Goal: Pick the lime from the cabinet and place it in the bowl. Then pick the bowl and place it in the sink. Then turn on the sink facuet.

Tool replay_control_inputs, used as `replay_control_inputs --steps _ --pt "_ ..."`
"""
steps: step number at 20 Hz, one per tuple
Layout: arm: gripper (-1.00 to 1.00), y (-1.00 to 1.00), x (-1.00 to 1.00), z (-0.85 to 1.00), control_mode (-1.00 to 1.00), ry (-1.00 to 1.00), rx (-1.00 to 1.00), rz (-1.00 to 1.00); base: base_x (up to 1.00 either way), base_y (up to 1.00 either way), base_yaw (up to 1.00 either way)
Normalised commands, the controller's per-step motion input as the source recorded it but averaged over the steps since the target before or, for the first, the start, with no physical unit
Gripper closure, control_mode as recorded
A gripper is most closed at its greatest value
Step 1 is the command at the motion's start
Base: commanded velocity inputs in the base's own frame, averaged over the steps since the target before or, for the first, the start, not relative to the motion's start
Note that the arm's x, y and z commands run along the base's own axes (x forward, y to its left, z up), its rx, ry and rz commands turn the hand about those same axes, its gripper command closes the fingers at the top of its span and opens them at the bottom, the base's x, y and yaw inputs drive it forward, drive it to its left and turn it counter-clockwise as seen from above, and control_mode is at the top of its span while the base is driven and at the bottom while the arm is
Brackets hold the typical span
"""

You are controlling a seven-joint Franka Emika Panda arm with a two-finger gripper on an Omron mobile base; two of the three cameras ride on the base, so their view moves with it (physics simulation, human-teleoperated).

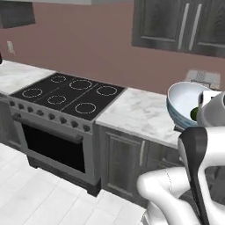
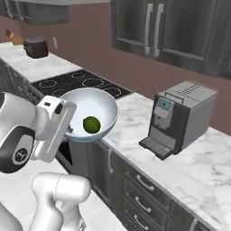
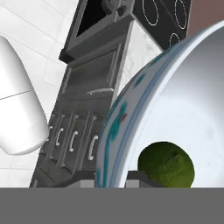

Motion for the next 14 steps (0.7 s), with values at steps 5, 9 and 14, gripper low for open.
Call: replay_control_inputs --steps 5,9,14 --pt "1.00 0.00 0.00 0.00 1.00 0.00 0.00 0.00 -0.01 0.29 0.73" --pt "1.00 0.00 0.00 0.00 1.00 0.00 0.00 0.00 0.01 0.40 0.70" --pt "1.00 0.00 0.00 0.00 1.00 0.00 0.00 0.00 0.33 0.27 0.61"
